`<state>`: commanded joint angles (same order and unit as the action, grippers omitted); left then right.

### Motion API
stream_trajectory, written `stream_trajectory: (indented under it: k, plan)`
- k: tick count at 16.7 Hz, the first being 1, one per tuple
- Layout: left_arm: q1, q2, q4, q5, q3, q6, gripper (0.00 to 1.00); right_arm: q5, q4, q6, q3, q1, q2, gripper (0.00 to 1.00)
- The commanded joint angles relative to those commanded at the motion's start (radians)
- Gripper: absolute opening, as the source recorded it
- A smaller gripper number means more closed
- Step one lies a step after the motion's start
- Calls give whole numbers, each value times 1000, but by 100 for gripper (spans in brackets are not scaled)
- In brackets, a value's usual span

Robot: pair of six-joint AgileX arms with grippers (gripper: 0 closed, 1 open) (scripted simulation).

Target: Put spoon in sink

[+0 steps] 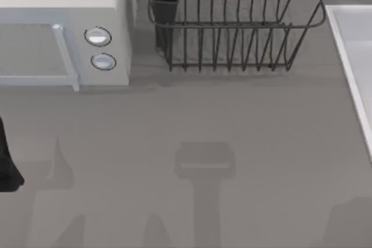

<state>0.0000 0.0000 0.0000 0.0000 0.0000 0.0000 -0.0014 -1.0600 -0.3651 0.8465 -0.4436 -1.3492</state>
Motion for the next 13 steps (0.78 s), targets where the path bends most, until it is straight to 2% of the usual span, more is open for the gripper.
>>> stream_trajectory:
  k: [4, 10, 13]
  plan:
    - [0, 0, 0, 0, 0, 0, 100, 0, 73, 3, -43, -1, -36, 100]
    - [0, 0, 0, 0, 0, 0, 100, 0, 399, 7, -207, 0, -185, 100]
    - [0, 0, 0, 0, 0, 0, 100, 0, 477, 7, -252, 0, -228, 100]
